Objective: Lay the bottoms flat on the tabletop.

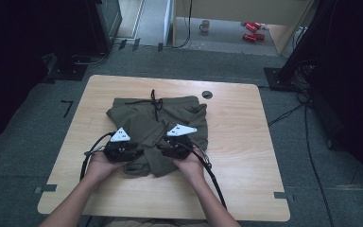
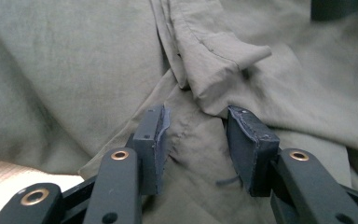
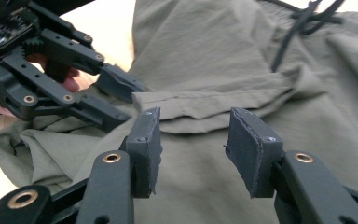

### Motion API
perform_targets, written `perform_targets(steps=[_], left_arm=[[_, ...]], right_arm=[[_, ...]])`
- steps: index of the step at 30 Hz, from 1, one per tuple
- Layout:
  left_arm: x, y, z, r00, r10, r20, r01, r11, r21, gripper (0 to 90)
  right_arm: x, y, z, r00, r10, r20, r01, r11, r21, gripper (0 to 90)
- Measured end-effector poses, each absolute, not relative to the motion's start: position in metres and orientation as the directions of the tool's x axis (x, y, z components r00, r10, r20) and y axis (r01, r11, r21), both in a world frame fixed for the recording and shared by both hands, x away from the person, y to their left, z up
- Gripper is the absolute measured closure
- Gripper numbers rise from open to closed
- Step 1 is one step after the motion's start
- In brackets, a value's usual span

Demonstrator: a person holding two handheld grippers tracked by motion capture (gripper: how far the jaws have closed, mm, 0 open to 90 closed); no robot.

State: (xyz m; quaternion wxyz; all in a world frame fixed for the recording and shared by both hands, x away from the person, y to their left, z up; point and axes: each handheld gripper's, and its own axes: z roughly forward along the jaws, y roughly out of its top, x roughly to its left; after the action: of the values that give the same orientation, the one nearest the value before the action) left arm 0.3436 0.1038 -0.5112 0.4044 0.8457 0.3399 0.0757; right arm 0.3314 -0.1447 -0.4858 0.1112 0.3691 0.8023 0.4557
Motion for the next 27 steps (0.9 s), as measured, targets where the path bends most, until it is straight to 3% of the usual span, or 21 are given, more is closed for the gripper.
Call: perform_targets(steps=[14, 17, 22, 27], left_arm=[[0.346, 0.097, -0.515, 0.755, 0.642, -0.133, 0.497, -0.429, 0.754, 61.1], [0.347, 0.097, -0.516, 0.747, 0.649, -0.143, 0.505, -0.414, 0.758, 61.5], [0.353, 0.096, -0.518, 0.711, 0.675, -0.195, 0.541, -0.348, 0.766, 65.9], [0.362, 0.086, -0.518, 0.711, 0.687, -0.154, 0.523, -0.369, 0.768, 66.5]], right_arm=[[0.345, -0.110, -0.496, -0.723, 0.679, 0.127, 0.490, 0.375, 0.787, 53.4], [0.350, -0.105, -0.500, -0.718, 0.688, 0.107, 0.496, 0.398, 0.772, 56.8], [0.357, -0.105, -0.503, -0.709, 0.702, 0.066, 0.492, 0.426, 0.759, 71.4], [0.367, -0.108, -0.500, -0.689, 0.724, 0.033, 0.491, 0.433, 0.756, 82.3]])
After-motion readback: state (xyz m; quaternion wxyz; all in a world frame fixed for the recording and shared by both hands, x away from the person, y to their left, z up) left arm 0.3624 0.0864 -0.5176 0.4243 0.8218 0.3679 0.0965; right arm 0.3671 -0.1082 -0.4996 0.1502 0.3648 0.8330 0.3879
